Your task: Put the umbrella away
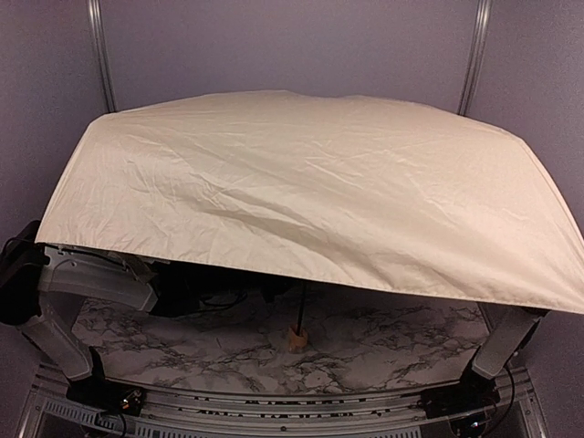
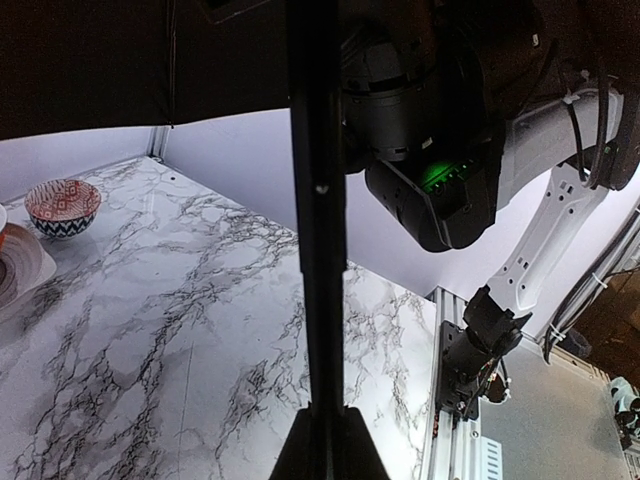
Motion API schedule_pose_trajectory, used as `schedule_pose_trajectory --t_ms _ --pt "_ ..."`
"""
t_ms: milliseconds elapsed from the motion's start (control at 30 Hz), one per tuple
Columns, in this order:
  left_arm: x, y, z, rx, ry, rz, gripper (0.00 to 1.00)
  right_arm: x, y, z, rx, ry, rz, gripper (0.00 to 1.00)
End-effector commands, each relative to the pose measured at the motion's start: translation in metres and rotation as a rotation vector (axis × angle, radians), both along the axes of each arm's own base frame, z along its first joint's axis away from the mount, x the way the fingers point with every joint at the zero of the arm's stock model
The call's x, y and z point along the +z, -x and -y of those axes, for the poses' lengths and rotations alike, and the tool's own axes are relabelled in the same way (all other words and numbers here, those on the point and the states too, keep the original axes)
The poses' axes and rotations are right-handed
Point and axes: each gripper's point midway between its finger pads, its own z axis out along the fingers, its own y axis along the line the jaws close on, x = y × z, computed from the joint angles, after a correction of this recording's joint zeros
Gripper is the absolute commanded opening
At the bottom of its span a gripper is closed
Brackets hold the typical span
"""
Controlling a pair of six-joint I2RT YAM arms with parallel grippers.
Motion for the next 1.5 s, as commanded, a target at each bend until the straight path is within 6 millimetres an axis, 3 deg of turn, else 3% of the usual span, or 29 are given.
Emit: schedule_pose_trajectory --t_ms 0,200,533,667,733,1033,1100,1167,1200,1467 --pt "0.039 0.002 0.006 -0.033 0.098 0.066 0.00 0.025 0.003 0.008 -0.015 -0.063 0.070 0.58" --pt "0.039 0.004 0.008 -0.043 0.099 0.063 0.00 0.028 -0.003 0.013 -0.048 -0.057 0.087 0.59" --pt "0.040 0.006 0.008 -0.053 0.100 0.067 0.00 0.028 -0.010 0.018 -0.066 -0.053 0.091 0.36" --pt "0.039 0.007 0.008 -0.056 0.098 0.065 0.00 0.029 -0.009 0.019 -0.061 -0.060 0.100 0.08" --pt "0.039 0.008 0.008 -0.058 0.099 0.068 0.00 0.029 -0.009 0.020 -0.058 -0.063 0.097 0.00" --pt "0.042 0.008 0.005 -0.047 0.101 0.077 0.00 0.026 -0.010 0.023 -0.052 -0.059 0.086 0.01" --pt "0.043 0.006 0.003 -0.034 0.102 0.085 0.00 0.026 -0.009 0.022 -0.043 -0.053 0.085 0.09" --pt "0.044 0.005 0.001 -0.024 0.102 0.090 0.00 0.022 -0.009 0.020 -0.048 -0.032 0.076 0.33" --pt "0.045 0.004 0.000 -0.018 0.103 0.091 0.00 0.020 -0.011 0.020 -0.062 -0.011 0.072 0.39" --pt "0.038 -0.005 0.000 0.037 0.075 0.084 0.00 0.005 -0.015 0.025 -0.258 0.164 0.056 0.53"
